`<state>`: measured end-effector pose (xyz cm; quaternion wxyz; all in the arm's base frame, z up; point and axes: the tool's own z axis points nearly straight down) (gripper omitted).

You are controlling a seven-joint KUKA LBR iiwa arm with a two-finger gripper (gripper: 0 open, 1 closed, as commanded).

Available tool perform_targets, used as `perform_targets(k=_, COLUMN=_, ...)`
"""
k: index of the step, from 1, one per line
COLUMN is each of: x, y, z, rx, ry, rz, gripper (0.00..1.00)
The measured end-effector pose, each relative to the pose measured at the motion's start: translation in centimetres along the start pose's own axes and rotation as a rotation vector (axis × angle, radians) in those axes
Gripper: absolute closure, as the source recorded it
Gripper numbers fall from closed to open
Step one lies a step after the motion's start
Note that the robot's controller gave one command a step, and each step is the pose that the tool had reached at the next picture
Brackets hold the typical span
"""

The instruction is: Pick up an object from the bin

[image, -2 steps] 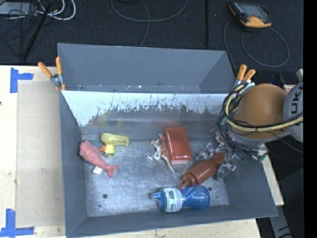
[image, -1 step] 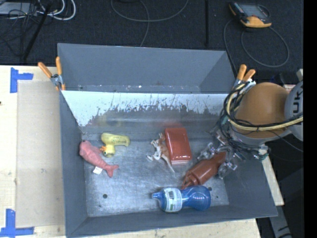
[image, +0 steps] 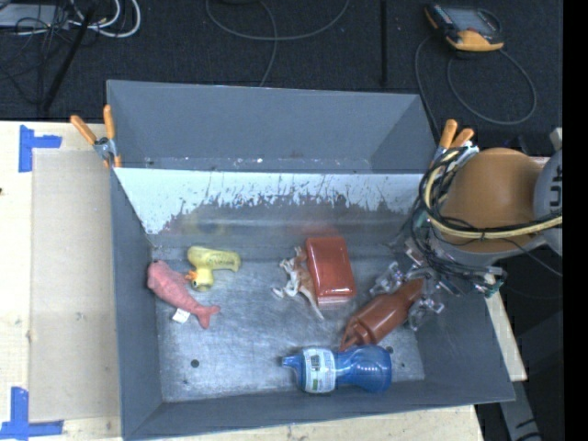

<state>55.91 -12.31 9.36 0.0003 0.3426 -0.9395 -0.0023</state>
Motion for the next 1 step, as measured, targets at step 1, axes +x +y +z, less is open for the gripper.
perform_targets(k=1, x=-0.07, y=-0.04, z=-1.52, rx=0.004, ry=-0.001, rz=0.000, gripper=1.00)
